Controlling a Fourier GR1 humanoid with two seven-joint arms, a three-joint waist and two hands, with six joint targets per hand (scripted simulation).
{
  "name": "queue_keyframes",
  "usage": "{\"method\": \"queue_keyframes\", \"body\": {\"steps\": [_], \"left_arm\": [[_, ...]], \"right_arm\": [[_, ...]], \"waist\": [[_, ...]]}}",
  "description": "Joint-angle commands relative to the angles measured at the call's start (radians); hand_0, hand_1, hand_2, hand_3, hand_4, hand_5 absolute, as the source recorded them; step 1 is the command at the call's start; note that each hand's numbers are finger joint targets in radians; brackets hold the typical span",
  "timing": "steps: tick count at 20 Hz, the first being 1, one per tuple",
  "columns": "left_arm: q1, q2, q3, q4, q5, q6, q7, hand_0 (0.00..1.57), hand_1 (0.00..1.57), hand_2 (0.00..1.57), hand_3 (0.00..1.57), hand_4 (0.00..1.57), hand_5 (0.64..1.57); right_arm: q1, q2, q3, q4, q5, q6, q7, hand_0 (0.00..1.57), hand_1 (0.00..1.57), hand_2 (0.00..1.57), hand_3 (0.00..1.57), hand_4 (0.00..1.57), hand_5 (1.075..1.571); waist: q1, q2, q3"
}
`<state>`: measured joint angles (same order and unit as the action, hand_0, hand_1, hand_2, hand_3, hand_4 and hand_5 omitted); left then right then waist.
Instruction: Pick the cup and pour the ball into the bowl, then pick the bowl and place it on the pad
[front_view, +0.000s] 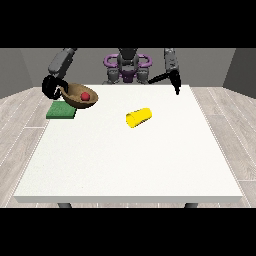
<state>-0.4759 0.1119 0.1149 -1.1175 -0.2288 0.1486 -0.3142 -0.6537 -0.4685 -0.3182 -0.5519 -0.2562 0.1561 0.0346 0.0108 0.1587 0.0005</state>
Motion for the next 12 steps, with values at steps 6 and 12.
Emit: {"method": "queue_keyframes", "body": {"steps": [6, 12], "left_arm": [[-0.093, -0.022, -0.063, -0.173, -0.043, 0.038, 0.043, 0.0, 0.0, 0.0, 0.0, 0.0, 1.564], [-0.078, -0.005, -0.058, -0.27, -0.056, 0.064, 0.031, 0.0, 0.0, 0.0, 0.0, 0.0, 1.564]], "right_arm": [[0.02, -0.18, -0.115, 0.113, -0.055, 0.143, -0.176, 1.57, 1.57, 1.57, 1.44, 1.03, 1.563], [-0.026, -0.317, -0.139, 0.147, -0.043, 0.187, -0.23, 1.57, 1.57, 1.57, 0.0, 1.05, 1.567]], "waist": [[0.062, 0.219, 0.0018], [0.061, 0.319, 0.0015]]}}
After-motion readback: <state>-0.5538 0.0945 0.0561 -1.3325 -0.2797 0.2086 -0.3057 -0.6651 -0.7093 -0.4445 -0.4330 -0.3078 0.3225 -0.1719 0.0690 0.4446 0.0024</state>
